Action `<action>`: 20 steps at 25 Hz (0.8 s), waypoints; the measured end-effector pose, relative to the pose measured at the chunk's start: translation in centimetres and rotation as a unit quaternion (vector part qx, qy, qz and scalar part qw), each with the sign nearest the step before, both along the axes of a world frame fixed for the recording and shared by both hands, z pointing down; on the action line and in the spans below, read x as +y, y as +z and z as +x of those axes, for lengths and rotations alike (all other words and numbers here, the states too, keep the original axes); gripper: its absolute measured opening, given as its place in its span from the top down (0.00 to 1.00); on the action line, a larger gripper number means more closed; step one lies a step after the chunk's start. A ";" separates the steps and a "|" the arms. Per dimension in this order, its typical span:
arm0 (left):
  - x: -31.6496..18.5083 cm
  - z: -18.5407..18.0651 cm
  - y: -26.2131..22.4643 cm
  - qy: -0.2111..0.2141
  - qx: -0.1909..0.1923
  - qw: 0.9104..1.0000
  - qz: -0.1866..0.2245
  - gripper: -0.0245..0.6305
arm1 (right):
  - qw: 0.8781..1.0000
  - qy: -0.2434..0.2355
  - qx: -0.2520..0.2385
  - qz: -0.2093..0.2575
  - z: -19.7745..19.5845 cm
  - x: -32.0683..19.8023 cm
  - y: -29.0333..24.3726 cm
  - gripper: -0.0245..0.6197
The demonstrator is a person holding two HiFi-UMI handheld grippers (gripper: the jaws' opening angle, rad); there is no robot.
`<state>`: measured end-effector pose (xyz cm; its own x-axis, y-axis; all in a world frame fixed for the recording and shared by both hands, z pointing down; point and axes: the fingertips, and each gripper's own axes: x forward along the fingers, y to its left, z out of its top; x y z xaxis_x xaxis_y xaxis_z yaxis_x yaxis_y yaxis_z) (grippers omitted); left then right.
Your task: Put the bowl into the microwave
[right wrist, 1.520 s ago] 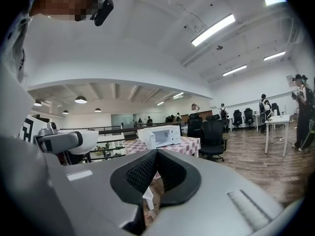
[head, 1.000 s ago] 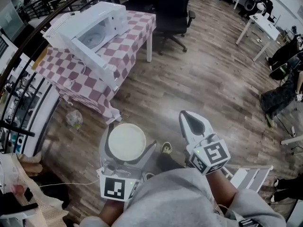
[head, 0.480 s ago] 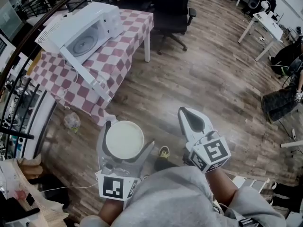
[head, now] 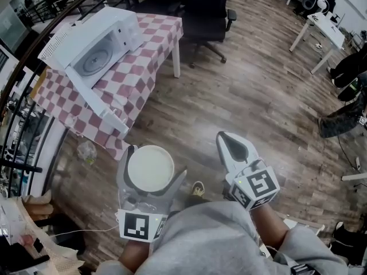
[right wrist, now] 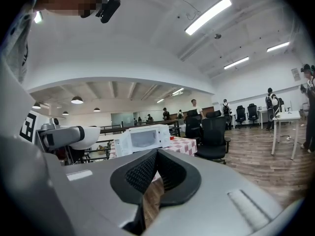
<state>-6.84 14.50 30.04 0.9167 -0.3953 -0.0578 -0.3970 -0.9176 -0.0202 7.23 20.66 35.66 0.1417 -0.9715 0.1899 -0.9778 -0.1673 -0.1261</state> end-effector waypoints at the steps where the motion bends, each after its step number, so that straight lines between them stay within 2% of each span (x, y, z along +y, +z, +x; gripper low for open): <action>1: 0.0 0.4 0.1 0.001 -0.001 1.000 -0.001 0.14 | 1.000 -0.001 0.000 0.000 0.4 0.0 0.0 0.97; 20: 0.6 4.9 -0.7 0.005 0.001 1.000 0.009 0.14 | 1.000 -0.005 0.001 0.011 4.5 0.0 -0.1 0.97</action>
<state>-1.90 15.09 29.39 0.9204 -0.3853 -0.0667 -0.3881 -0.9209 -0.0360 11.69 20.68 35.56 0.1313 -0.9769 0.1684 -0.9798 -0.1538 -0.1282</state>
